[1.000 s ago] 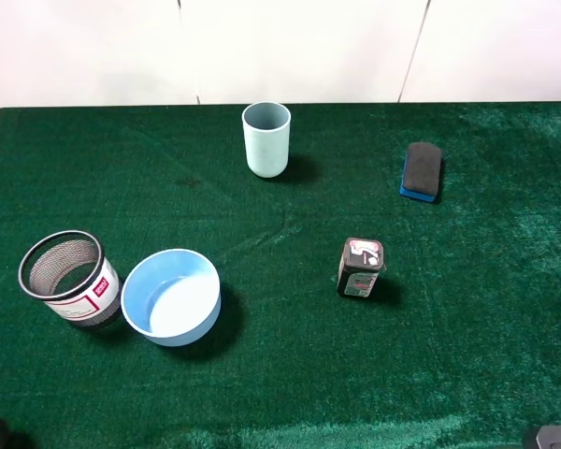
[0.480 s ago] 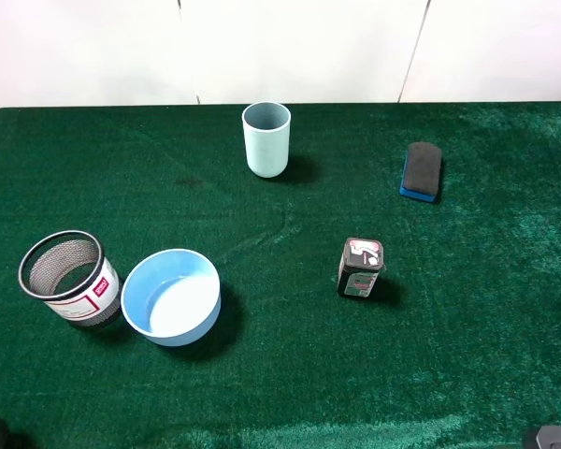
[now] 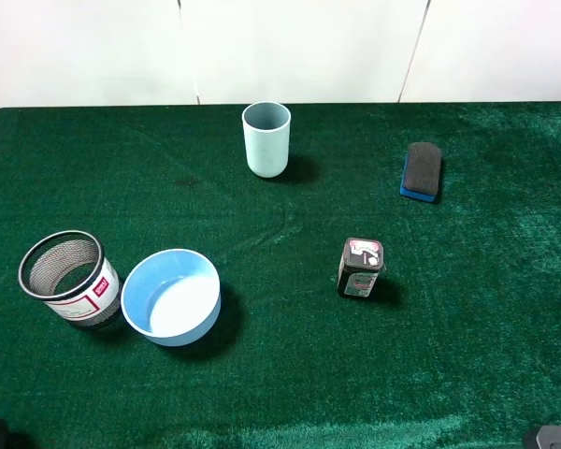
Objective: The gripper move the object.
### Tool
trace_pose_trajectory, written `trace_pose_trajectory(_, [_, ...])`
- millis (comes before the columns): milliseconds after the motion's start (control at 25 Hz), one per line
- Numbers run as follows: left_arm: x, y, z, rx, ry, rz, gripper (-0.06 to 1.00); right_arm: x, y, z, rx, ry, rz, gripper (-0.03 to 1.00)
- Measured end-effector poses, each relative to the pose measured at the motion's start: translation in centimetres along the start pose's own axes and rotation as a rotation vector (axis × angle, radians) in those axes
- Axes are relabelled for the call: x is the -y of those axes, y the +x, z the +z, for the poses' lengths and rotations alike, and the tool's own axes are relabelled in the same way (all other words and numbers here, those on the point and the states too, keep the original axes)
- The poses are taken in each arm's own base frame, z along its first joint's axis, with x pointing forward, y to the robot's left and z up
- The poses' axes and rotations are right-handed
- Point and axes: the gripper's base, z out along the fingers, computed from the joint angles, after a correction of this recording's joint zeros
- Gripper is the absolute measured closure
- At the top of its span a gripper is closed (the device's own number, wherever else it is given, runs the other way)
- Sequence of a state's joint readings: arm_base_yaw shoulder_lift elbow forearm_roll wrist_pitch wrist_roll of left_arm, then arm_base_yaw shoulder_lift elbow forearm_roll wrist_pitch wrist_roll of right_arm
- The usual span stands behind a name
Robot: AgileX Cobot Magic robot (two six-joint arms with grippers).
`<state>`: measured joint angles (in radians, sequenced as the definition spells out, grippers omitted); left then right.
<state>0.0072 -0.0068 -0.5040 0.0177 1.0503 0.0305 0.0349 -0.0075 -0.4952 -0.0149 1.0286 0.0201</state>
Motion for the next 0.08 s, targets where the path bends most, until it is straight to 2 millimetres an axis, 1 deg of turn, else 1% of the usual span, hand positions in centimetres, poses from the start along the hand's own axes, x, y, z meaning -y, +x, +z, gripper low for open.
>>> trace_pose_trajectory(80, [0.00,0.00,0.00,0.000,0.000,0.000,-0.05,0.00,0.00,0.00,0.000,0.000,0.000,0.28])
